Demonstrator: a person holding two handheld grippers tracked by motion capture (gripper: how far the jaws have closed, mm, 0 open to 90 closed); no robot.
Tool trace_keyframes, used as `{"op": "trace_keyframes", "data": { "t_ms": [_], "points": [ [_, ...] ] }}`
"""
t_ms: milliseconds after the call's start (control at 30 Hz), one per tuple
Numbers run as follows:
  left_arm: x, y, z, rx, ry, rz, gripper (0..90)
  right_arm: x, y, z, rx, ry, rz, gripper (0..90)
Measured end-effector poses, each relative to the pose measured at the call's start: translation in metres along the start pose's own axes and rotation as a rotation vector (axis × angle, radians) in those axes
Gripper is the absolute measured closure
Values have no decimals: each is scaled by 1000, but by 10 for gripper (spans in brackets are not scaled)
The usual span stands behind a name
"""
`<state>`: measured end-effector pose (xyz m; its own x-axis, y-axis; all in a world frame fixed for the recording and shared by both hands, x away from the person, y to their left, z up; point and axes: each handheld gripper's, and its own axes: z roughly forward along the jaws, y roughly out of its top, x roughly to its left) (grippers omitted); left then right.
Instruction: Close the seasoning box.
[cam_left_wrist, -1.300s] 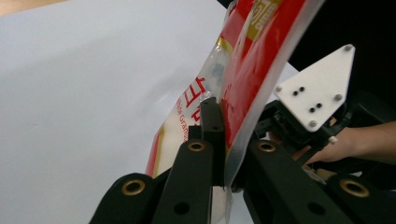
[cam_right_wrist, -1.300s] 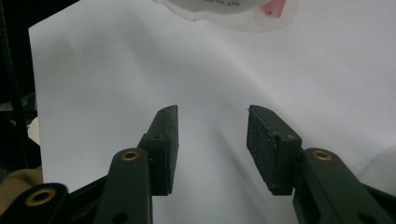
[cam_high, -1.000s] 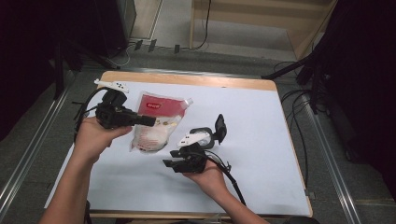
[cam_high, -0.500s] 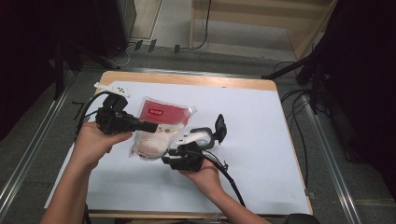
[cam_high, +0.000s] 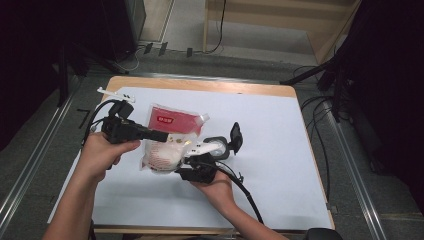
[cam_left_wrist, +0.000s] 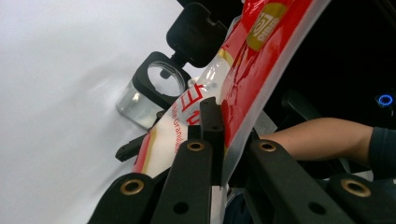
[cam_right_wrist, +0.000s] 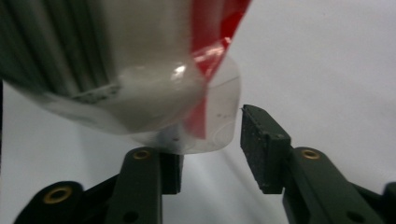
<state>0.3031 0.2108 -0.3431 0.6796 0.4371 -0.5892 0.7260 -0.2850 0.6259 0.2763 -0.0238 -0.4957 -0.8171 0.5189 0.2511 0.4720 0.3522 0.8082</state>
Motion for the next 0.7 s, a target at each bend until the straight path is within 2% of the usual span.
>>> {"op": "trace_keyframes", "data": {
  "t_ms": [33, 133, 267, 333, 400, 500, 600, 700],
  "points": [
    [1, 0, 0, 2, -1, -3, 900, 1, 0, 0, -2, -7, -16, 611],
    [1, 1, 1, 12, 41, -7, 900, 7, -1, -1, 0, -26, -79, 612],
    [-1, 2, 6, 9, 55, -6, 900, 20, -2, -1, -16, -28, -182, 595],
    [-2, 3, 10, 15, 67, -4, 899, 25, -1, -2, -15, -36, -211, 571],
    [-4, 4, 16, 25, 80, 16, 899, 28, 0, -2, -5, -57, -236, 552],
    [-4, 4, 23, 13, 62, 2, 895, 29, -1, -3, 9, -59, -233, 546],
    [-4, 5, 28, 20, 61, 7, 894, 31, -1, -4, 5, -52, -257, 545],
    [-5, 6, 32, 32, 66, 29, 890, 39, 1, -4, 17, -30, -281, 550]
  ]
}}
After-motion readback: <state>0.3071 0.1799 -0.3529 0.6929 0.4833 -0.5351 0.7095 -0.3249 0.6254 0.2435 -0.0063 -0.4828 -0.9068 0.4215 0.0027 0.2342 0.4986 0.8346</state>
